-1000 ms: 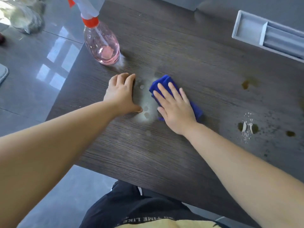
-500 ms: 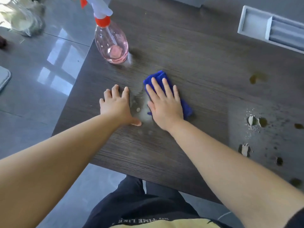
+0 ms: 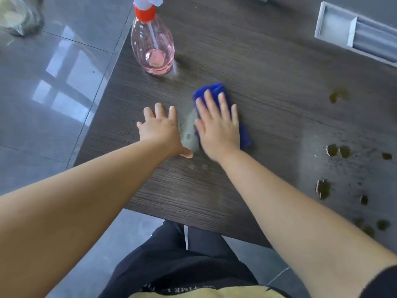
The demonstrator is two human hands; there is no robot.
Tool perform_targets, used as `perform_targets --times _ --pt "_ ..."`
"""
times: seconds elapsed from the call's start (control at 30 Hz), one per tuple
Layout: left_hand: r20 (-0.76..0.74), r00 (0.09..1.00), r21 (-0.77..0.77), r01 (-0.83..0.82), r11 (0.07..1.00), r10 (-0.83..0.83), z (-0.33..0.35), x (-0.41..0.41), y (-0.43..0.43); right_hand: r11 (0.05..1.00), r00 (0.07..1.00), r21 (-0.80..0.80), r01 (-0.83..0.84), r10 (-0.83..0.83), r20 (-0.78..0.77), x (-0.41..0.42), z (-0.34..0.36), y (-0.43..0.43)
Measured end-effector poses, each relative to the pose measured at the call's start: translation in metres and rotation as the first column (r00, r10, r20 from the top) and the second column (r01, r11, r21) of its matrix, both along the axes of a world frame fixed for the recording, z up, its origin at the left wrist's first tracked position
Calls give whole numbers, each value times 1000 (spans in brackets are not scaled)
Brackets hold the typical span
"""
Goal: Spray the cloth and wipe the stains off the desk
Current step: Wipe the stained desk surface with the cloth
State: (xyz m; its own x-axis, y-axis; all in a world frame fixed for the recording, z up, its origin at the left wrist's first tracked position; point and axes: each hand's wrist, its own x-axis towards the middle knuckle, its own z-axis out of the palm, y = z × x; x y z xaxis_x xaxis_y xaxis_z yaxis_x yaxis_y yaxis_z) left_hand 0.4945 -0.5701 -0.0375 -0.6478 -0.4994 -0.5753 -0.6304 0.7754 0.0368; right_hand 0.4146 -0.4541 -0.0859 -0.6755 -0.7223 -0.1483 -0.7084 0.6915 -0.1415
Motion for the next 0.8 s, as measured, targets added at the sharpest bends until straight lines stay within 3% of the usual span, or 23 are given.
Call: perform_targets --times 0.07,0.17,0.2,0.27,0.33,0.4,0.47,0.53,0.67,0.73,0.8 --pt "-18 1000 -4 -8 1000 7 0 -1 1 971 970 9 -240 240 -36 31 0 50" --pt "-42 999 -1 -23 1000 23 0 1 2 938 937 28 -346 347 -39 28 -1 119" --pt "-51 998 5 -28 1000 28 0 2 2 952 951 44 -303 305 -49 19 -2 128" --pt "-75 996 9 -43 999 44 0 4 1 997 997 44 -62 64 -49 3 -1 116" --pt "-96 993 29 -59 998 62 -1 7 1 964 964 32 263 -261 -51 -3 -1 79" --pt "-143 984 74 -98 992 108 -4 13 4 913 914 40 406 -405 -25 5 0 45" --pt "-229 958 127 -147 981 173 -10 22 7 960 960 23 278 -278 -23 30 -3 36" --pt "-324 924 173 -154 973 203 -14 32 13 1000 998 -6 31 -31 -62 69 -2 61" --pt "-459 881 195 -25 980 114 -10 43 38 963 961 22 -268 269 -59 93 -3 156" --pt "-512 859 197 92 976 22 -9 47 58 972 968 17 -235 235 -88 63 -5 176" --pt "-555 831 195 179 964 -41 -8 52 76 1000 996 -7 -21 20 -90 35 -5 164"
